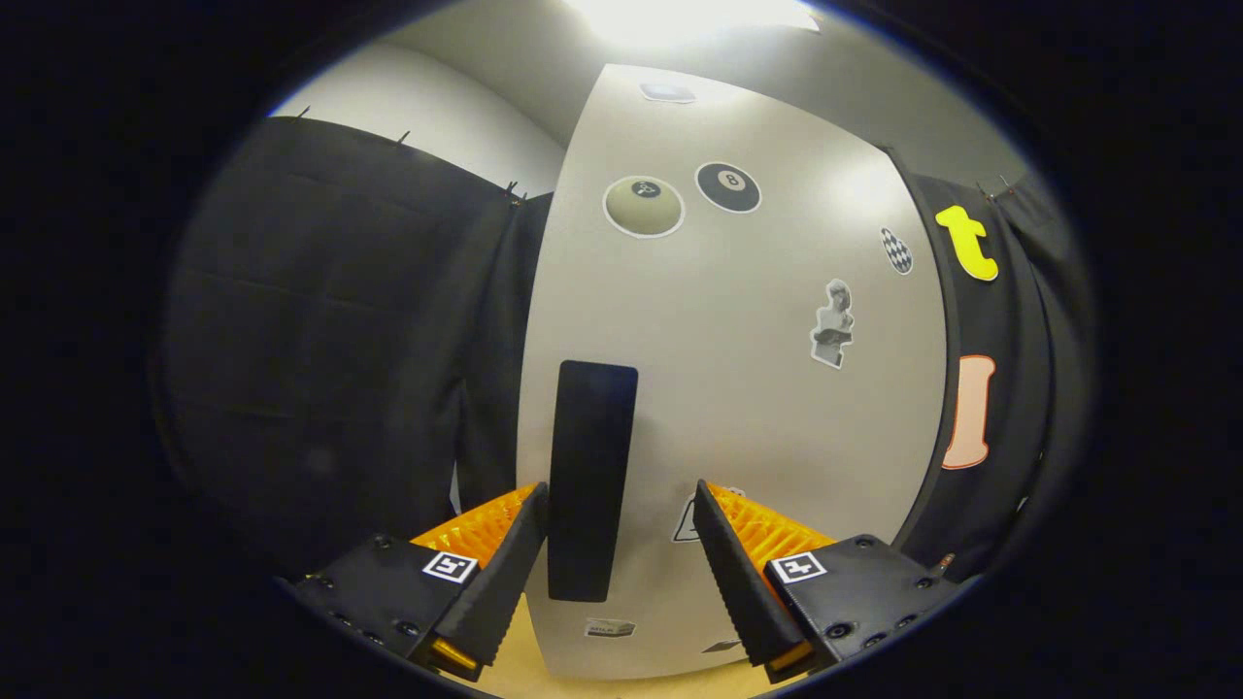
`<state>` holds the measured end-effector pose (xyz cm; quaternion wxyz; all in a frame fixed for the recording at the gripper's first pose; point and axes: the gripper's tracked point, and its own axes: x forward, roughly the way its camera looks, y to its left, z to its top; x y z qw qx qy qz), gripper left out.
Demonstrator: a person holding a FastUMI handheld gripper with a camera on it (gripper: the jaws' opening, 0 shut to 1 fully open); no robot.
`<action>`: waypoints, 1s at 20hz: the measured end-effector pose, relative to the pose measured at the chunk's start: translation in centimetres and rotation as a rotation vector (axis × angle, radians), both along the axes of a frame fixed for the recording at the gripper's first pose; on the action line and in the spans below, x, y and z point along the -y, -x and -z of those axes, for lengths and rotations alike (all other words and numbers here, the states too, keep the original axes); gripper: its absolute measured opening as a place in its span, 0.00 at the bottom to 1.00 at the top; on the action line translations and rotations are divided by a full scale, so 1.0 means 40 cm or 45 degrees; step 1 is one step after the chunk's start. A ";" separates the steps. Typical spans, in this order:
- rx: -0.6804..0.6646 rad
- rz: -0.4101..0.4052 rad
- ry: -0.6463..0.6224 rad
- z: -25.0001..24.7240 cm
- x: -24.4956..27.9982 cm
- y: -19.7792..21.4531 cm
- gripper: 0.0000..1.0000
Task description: Open the shoe cabinet door, grab the shoes and put them into the shoe cabinet, then close the shoe cabinet door.
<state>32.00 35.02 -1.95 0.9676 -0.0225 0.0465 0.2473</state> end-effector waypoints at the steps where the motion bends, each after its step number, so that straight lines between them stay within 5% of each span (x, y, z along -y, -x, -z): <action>1: -0.001 0.027 -0.004 0.003 -0.004 -0.007 0.94; 12: -0.108 0.178 -0.136 0.048 -0.014 -0.087 0.95; 20: -0.004 0.119 -0.077 -0.026 0.078 0.068 0.98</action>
